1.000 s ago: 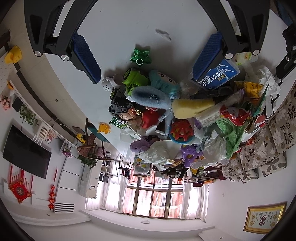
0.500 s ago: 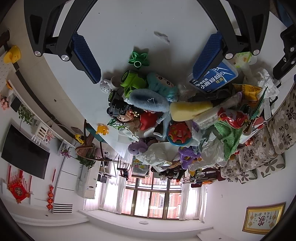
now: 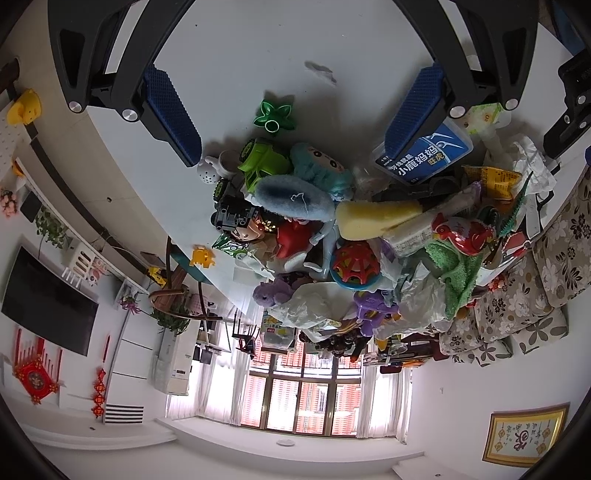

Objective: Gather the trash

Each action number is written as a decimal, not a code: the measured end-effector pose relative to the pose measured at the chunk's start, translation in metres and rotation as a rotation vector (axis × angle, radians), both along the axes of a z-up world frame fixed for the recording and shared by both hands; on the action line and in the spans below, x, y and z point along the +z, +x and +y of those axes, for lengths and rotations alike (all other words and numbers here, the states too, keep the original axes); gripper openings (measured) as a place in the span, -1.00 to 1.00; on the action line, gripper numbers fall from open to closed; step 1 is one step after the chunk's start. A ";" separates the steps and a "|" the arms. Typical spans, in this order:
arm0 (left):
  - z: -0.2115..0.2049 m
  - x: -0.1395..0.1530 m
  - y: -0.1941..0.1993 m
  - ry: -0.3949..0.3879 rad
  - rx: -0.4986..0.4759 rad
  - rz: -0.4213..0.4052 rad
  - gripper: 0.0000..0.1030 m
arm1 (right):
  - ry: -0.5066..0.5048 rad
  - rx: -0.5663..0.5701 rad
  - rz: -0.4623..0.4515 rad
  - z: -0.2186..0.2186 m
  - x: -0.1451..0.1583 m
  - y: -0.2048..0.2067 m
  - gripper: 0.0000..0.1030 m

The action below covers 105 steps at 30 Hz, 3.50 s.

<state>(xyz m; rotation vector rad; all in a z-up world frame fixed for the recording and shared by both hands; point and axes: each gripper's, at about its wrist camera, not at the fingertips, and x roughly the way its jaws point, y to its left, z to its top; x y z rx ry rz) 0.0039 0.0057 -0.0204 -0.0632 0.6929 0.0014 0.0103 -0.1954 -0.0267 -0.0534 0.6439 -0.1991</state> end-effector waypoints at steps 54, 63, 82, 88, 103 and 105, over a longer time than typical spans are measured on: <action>0.089 -0.020 -0.030 -0.136 0.097 -0.042 0.87 | 1.132 0.224 0.403 0.015 -0.084 0.065 0.86; 0.080 -0.021 -0.029 -0.121 0.067 -0.042 0.87 | 0.867 0.220 0.383 0.042 -0.079 0.093 0.91; 0.068 -0.023 -0.023 -0.111 0.001 -0.041 0.87 | 0.291 0.222 0.349 0.047 -0.058 0.065 0.69; 0.007 -0.035 -0.021 -0.172 -0.061 0.047 0.87 | 0.351 0.281 0.238 -0.021 -0.015 0.017 0.37; -0.102 -0.074 0.041 -0.006 0.285 0.210 0.80 | 0.360 0.371 0.276 -0.074 -0.056 0.023 0.24; -0.101 -0.071 0.038 -0.003 0.217 0.183 0.37 | 0.318 0.379 0.307 -0.071 -0.071 0.021 0.21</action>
